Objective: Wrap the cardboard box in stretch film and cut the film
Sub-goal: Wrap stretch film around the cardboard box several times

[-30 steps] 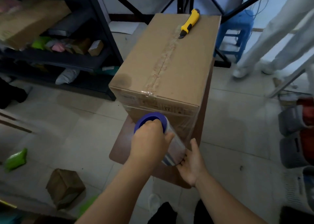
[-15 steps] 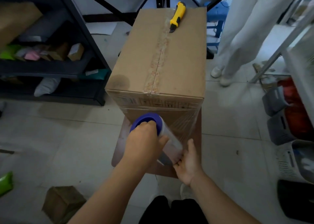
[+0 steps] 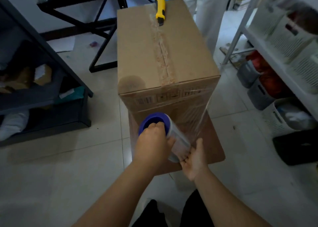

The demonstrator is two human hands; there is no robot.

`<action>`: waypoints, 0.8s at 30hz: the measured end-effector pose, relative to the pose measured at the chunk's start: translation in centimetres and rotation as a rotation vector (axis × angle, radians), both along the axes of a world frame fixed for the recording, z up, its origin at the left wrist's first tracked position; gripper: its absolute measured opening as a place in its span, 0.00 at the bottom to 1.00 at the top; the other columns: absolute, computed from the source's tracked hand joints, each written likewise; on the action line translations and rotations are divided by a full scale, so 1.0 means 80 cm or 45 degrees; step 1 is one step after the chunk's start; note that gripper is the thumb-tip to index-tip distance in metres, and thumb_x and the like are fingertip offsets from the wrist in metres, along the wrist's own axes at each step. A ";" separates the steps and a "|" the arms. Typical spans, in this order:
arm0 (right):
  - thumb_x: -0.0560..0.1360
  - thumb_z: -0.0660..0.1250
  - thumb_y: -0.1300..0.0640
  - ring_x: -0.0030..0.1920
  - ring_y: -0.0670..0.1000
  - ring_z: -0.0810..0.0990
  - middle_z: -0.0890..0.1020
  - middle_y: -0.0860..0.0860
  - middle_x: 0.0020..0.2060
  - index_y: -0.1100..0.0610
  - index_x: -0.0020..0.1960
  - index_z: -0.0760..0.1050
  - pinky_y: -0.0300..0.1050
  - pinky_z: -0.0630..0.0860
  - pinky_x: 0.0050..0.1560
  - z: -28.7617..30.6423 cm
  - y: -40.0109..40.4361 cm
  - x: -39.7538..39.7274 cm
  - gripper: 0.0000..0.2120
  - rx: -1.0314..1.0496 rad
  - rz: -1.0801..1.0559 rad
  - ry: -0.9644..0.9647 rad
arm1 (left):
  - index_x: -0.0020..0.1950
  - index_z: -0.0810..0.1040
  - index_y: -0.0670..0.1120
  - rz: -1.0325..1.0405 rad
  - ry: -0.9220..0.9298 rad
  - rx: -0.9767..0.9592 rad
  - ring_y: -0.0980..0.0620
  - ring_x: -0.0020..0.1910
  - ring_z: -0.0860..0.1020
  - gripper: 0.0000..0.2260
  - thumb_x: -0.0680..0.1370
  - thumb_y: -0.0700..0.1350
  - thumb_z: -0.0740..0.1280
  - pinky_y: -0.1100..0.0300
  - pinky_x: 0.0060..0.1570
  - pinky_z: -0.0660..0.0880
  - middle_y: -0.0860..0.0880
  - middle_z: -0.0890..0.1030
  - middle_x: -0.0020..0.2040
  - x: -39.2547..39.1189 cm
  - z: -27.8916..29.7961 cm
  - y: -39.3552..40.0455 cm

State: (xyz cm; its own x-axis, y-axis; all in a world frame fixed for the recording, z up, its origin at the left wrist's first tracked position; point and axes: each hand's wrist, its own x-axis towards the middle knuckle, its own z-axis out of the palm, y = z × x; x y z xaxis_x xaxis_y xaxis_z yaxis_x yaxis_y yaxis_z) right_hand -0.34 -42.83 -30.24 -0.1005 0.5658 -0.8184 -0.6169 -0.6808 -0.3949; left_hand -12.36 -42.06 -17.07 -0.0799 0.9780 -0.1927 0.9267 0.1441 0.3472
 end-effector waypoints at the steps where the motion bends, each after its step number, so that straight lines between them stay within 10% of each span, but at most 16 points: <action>1: 0.79 0.48 0.34 0.60 0.54 0.78 0.78 0.58 0.63 0.60 0.70 0.70 0.45 0.72 0.59 -0.002 -0.005 -0.007 0.35 0.006 -0.031 -0.003 | 0.59 0.72 0.47 -0.017 0.009 -0.005 0.53 0.45 0.74 0.15 0.76 0.52 0.65 0.63 0.42 0.69 0.50 0.77 0.51 -0.006 -0.002 -0.002; 24: 0.80 0.46 0.36 0.61 0.54 0.77 0.78 0.58 0.63 0.60 0.71 0.68 0.44 0.73 0.57 -0.050 -0.040 -0.122 0.34 -0.039 -0.257 0.040 | 0.61 0.73 0.47 -0.192 0.074 -0.067 0.53 0.49 0.77 0.17 0.76 0.53 0.67 0.65 0.44 0.70 0.50 0.78 0.55 -0.120 -0.032 -0.005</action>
State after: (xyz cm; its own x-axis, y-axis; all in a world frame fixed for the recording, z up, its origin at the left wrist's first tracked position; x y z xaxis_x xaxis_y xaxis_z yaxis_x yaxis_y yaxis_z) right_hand -10.09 -46.02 -34.25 -0.0134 0.5521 -0.8336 -0.7538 -0.5534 -0.3544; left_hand -21.93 -42.44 -19.66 0.0544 0.9683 -0.2436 0.9574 0.0186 0.2880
